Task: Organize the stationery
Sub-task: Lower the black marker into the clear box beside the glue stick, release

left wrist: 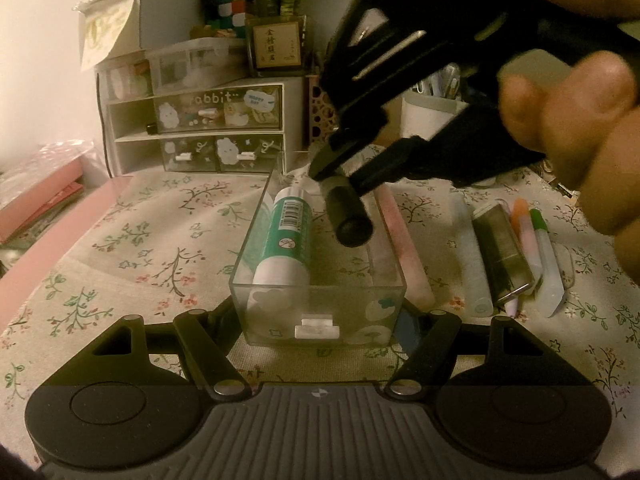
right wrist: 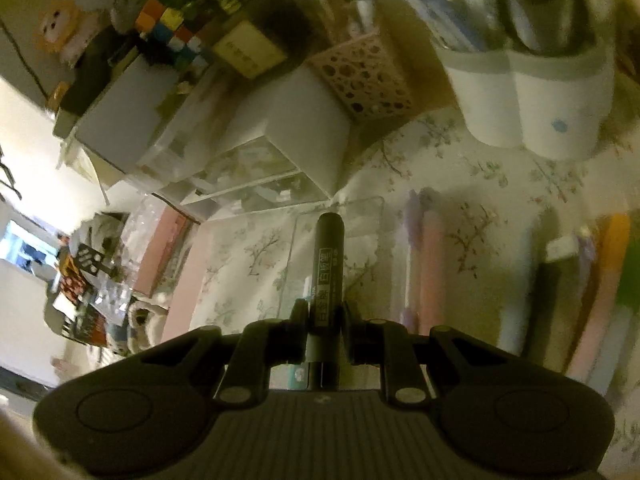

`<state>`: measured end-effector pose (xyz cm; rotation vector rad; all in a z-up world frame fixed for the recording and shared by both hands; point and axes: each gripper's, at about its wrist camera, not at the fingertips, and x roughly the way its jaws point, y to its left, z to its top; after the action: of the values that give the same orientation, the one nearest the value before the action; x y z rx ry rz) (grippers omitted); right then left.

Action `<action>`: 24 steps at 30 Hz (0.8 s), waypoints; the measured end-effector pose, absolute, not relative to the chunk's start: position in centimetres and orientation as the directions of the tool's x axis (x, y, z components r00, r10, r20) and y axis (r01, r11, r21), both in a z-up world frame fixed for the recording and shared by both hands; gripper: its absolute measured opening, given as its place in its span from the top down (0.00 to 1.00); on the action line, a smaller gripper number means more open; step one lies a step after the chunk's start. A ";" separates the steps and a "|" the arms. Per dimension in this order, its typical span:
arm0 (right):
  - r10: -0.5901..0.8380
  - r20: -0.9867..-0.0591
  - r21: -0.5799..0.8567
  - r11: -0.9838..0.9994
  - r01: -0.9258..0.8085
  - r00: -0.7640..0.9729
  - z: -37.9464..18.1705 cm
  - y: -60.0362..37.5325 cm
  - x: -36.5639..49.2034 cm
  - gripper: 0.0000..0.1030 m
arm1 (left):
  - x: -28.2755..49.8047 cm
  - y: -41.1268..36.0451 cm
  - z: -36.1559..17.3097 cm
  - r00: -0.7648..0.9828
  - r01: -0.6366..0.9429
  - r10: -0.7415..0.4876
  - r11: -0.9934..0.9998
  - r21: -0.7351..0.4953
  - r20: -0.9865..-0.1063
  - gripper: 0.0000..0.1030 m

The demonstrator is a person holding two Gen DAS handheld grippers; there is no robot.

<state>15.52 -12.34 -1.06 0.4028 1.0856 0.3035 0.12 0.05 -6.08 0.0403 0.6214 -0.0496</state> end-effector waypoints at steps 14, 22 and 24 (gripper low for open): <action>0.406 -0.858 0.402 0.912 -0.080 0.315 -2.0 -10.8 15.9 0.85 | 0.3 -0.2 -6.1 0.812 0.065 -0.039 0.998 0.024 -0.583 0.30; 0.392 -0.873 0.372 0.920 -0.123 0.289 -1.6 -10.8 15.6 0.84 | 0.3 -0.2 -6.1 0.812 0.072 -0.049 0.997 0.018 -0.582 0.30; 0.391 -0.876 0.370 0.921 -0.124 0.283 -1.6 -11.0 15.7 0.84 | 0.3 -0.2 -6.1 0.812 0.073 -0.050 0.997 0.015 -0.581 0.30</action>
<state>15.73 -10.96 -1.60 0.2490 1.2395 0.3489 0.28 -0.19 -6.13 0.0368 0.6194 -0.0657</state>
